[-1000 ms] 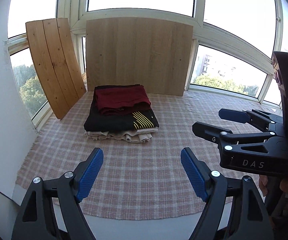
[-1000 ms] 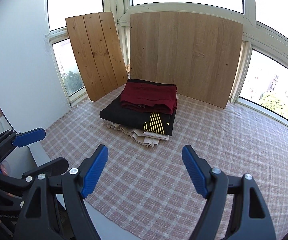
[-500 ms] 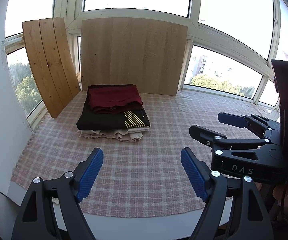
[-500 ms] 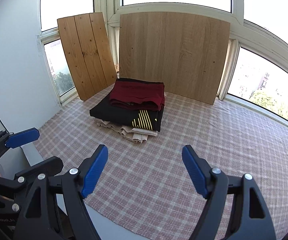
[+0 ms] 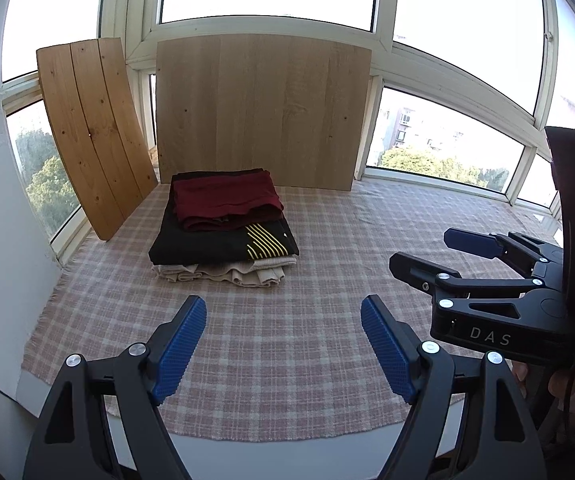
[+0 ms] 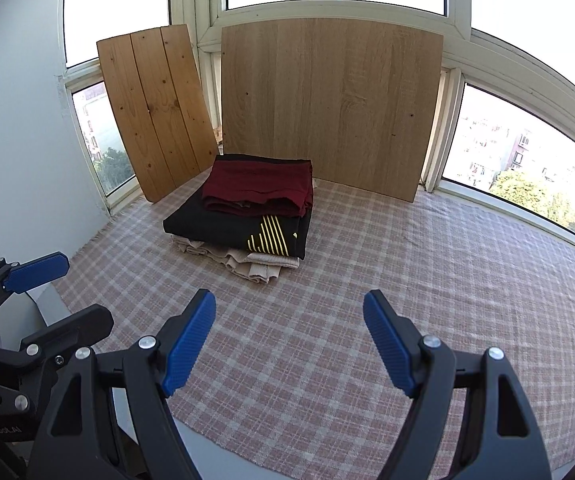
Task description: Fold clothes
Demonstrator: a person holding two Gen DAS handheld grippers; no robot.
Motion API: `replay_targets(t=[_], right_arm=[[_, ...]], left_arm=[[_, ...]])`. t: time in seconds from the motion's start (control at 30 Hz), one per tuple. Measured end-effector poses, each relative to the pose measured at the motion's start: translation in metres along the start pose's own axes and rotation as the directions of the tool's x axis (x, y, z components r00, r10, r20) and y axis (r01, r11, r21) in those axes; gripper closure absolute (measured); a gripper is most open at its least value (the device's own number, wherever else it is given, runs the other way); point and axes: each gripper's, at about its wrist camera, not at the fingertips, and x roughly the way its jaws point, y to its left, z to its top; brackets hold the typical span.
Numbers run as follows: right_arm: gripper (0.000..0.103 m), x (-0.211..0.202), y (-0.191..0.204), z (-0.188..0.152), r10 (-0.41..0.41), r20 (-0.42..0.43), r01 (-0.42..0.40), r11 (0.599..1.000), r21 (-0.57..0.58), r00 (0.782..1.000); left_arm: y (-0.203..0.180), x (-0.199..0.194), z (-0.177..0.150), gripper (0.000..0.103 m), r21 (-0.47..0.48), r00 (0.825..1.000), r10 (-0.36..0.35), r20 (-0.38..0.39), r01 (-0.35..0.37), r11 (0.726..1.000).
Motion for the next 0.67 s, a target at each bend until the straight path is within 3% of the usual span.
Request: replay_targets(t=[0.67], right_arm=[[0.027,0.017,0.004,0.001,0.011,-0.035,-0.012,1.0,-0.018,0.999]], left_arm=[[0.007,0.008,0.005,0.025,0.004,1.0,-0.025,0.0,0.025,1.0]])
